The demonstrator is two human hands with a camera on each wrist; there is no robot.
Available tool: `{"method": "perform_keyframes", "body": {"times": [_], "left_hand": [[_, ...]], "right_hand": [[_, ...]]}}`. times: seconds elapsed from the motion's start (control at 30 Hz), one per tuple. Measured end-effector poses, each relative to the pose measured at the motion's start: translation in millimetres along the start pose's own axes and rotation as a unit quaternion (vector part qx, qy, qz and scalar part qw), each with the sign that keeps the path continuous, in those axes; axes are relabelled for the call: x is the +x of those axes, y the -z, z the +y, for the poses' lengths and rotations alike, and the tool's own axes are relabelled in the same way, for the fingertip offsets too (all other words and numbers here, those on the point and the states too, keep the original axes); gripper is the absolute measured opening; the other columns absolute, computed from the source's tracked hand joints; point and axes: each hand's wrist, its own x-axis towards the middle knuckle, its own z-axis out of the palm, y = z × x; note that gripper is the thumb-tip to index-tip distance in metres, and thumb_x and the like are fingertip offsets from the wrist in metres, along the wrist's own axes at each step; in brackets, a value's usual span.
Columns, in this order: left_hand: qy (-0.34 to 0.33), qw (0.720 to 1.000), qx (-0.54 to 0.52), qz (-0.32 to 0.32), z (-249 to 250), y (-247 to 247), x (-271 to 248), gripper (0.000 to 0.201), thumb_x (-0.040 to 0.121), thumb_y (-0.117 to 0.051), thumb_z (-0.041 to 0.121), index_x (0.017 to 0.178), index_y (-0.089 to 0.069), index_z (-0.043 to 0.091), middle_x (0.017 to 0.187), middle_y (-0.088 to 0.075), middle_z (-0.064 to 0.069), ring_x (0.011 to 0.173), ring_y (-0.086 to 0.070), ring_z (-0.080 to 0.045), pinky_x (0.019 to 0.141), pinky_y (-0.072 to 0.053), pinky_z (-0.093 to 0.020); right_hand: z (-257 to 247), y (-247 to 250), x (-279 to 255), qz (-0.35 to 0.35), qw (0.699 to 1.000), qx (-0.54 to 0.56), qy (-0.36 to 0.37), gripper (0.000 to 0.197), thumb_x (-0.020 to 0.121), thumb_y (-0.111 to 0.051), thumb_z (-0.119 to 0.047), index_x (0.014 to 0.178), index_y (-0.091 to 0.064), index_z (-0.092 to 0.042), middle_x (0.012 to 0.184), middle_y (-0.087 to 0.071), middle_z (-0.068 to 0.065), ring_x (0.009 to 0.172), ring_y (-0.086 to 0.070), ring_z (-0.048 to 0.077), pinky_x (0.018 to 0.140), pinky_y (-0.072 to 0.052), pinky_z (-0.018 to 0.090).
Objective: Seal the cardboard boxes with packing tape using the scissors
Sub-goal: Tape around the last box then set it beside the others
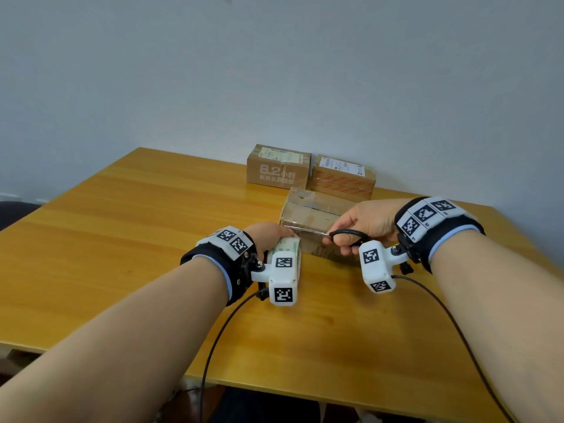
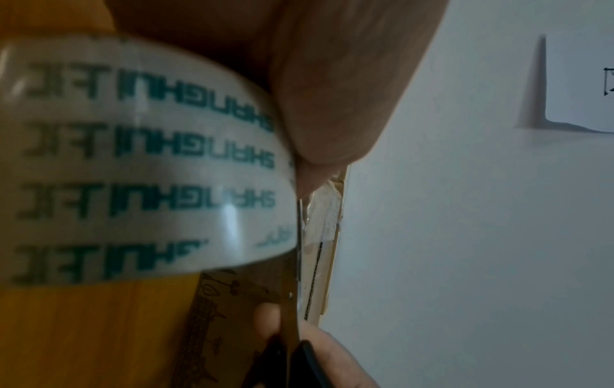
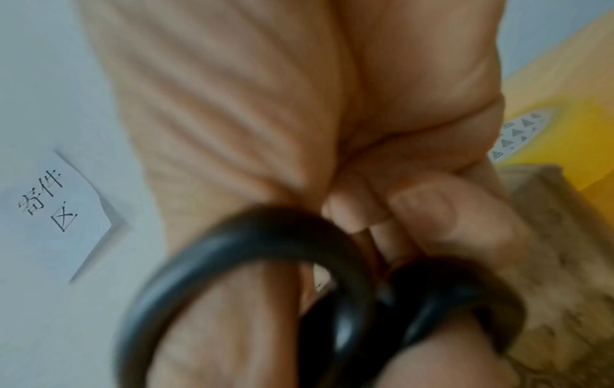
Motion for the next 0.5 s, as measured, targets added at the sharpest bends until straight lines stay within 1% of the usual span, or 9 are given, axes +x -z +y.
{"method": "perform_keyframes", "body": {"times": [0.07, 0.13, 0.2, 0.27, 0.3, 0.37, 0.43, 0.47, 0.5], "left_hand": [[0.006, 1.0, 0.009, -0.006, 0.9, 2.8, -0.8, 0.018, 0.095, -0.062, 0.023, 0.081, -0.055, 0.015, 0.081, -0.057, -0.002, 0.072, -0.055, -0.017, 0.092, -0.051, -0.04], [0.031, 0.999, 0.026, -0.027, 3.1, 3.7, -6.6, 0.023, 0.097, -0.059, 0.028, 0.084, -0.057, 0.009, 0.076, -0.059, -0.008, 0.066, -0.055, -0.021, 0.077, -0.051, -0.04], [0.049, 0.997, 0.032, -0.047, 5.6, 1.3, -13.7, 0.026, 0.097, -0.06, 0.029, 0.09, -0.057, 0.004, 0.073, -0.061, -0.012, 0.061, -0.056, -0.024, 0.069, -0.05, -0.038], [0.056, 0.997, 0.04, -0.043, 6.6, -1.8, -18.9, 0.026, 0.096, -0.061, 0.028, 0.089, -0.054, 0.004, 0.064, -0.062, -0.011, 0.053, -0.057, -0.022, 0.056, -0.05, -0.031], [0.059, 0.996, 0.042, -0.044, 6.5, -2.4, -20.6, 0.025, 0.096, -0.061, 0.027, 0.088, -0.054, 0.004, 0.061, -0.061, -0.01, 0.051, -0.057, -0.022, 0.053, -0.049, -0.03], [0.068, 0.995, 0.043, -0.055, 7.5, -0.9, -22.3, 0.026, 0.097, -0.059, 0.027, 0.097, -0.055, 0.002, 0.068, -0.061, -0.012, 0.057, -0.056, -0.024, 0.059, -0.048, -0.035], [0.065, 0.995, 0.065, -0.046, 7.0, 4.1, -22.6, 0.032, 0.099, -0.056, 0.028, 0.115, -0.055, 0.0, 0.073, -0.06, -0.013, 0.061, -0.055, -0.025, 0.063, -0.047, -0.036], [0.056, 0.994, 0.083, -0.038, 6.7, 6.3, -22.5, 0.033, 0.1, -0.054, 0.027, 0.12, -0.055, 0.001, 0.075, -0.059, -0.012, 0.063, -0.054, -0.023, 0.064, -0.047, -0.035], [0.043, 0.995, 0.09, -0.028, 5.8, 7.8, -22.3, 0.034, 0.1, -0.054, 0.024, 0.125, -0.056, 0.001, 0.076, -0.058, -0.009, 0.065, -0.053, -0.02, 0.067, -0.047, -0.034]], "right_hand": [[1.5, -0.1, 0.8, -0.002, 1.0, 0.004, 0.002, 0.047, 0.069, -0.079, -0.028, 0.112, -0.073, -0.011, 0.078, -0.071, 0.005, 0.057, -0.062, 0.008, 0.056, -0.054, 0.02], [0.4, -0.9, 2.3, 0.0, 1.0, 0.009, 0.002, 0.05, 0.069, -0.078, -0.029, 0.115, -0.072, -0.01, 0.078, -0.071, 0.005, 0.058, -0.061, 0.009, 0.055, -0.054, 0.02], [-2.6, -3.6, 4.8, 0.0, 1.0, -0.007, 0.002, 0.057, 0.066, -0.078, -0.035, 0.117, -0.07, -0.01, 0.08, -0.072, 0.005, 0.06, -0.062, 0.01, 0.058, -0.054, 0.021], [-6.5, -8.6, 7.1, -0.01, 0.999, -0.04, -0.002, 0.058, 0.063, -0.08, -0.039, 0.114, -0.072, -0.013, 0.081, -0.073, 0.004, 0.062, -0.063, 0.01, 0.063, -0.053, 0.024], [-7.9, -11.4, 7.4, -0.017, 0.999, -0.045, -0.004, 0.055, 0.062, -0.08, -0.039, 0.111, -0.073, -0.015, 0.082, -0.073, 0.004, 0.062, -0.064, 0.009, 0.063, -0.053, 0.024], [-7.1, -15.2, 8.2, -0.025, 0.999, -0.045, -0.005, 0.054, 0.063, -0.08, -0.037, 0.112, -0.071, -0.015, 0.082, -0.073, 0.003, 0.063, -0.064, 0.009, 0.062, -0.054, 0.022], [-2.4, -18.2, 8.8, -0.03, 0.998, -0.044, -0.018, 0.059, 0.066, -0.08, -0.031, 0.12, -0.066, -0.011, 0.084, -0.074, 0.004, 0.067, -0.064, 0.012, 0.062, -0.055, 0.023], [2.1, -19.6, 10.5, -0.03, 0.998, -0.033, -0.034, 0.061, 0.067, -0.081, -0.026, 0.123, -0.063, -0.008, 0.087, -0.074, 0.008, 0.069, -0.065, 0.015, 0.065, -0.057, 0.026], [6.8, -22.1, 12.3, -0.031, 0.998, -0.025, -0.049, 0.062, 0.067, -0.083, -0.022, 0.123, -0.061, -0.006, 0.093, -0.075, 0.014, 0.074, -0.066, 0.018, 0.071, -0.058, 0.03]]}}
